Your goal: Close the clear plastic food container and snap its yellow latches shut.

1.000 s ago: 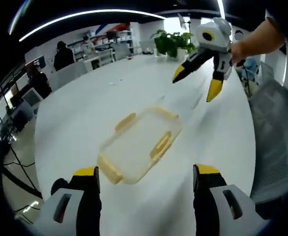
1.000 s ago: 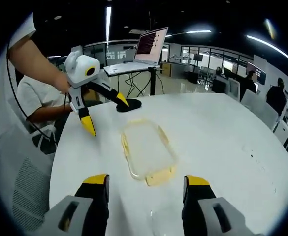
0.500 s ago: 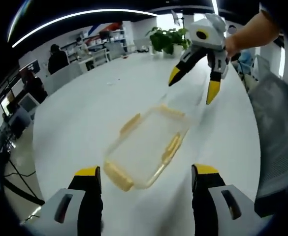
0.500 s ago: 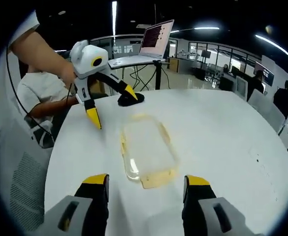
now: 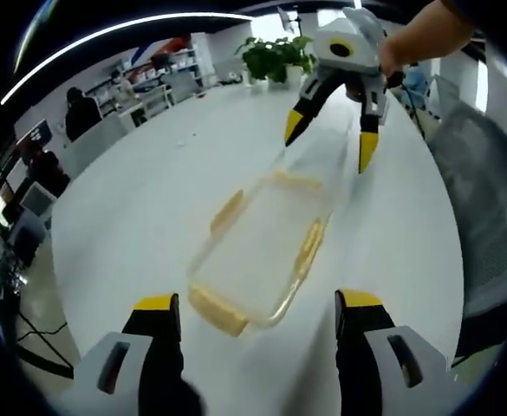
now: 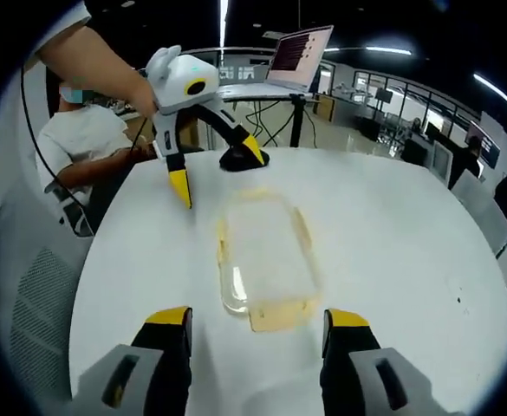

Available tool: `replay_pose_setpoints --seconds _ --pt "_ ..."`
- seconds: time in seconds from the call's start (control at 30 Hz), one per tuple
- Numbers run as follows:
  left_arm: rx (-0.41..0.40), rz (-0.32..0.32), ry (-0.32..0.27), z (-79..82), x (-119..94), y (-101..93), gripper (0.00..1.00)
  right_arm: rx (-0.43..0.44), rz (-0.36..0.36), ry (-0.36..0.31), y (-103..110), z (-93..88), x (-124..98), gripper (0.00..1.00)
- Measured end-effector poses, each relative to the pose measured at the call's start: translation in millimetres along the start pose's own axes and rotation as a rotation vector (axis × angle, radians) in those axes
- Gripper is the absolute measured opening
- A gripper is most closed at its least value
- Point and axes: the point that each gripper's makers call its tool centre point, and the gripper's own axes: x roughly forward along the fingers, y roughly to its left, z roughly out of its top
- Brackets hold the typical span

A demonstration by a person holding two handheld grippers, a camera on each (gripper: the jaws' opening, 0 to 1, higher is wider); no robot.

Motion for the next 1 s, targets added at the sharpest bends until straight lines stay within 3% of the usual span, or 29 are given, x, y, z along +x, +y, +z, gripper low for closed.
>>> replay_pose_setpoints --seconds 0.27,0.33,0.43,1.0 --pt "0.063 -0.077 0.026 -4.3 4.9 -4.6 0.71 -0.029 0.024 0.027 -0.6 -0.8 5.3 0.59" --pt "0.115 -0.084 0.055 -8.6 6.0 -4.6 0.71 -0.038 0.028 0.035 -0.8 -1.8 7.1 0.59" --pt "0.117 -0.1 0.058 -9.7 7.5 -4.8 0.7 -0.041 0.035 0.048 -0.7 -3.8 9.5 0.59" --pt "0.314 -0.163 0.141 -17.9 14.5 7.9 0.66 -0.082 0.084 0.1 -2.7 -6.9 18.3 0.59"
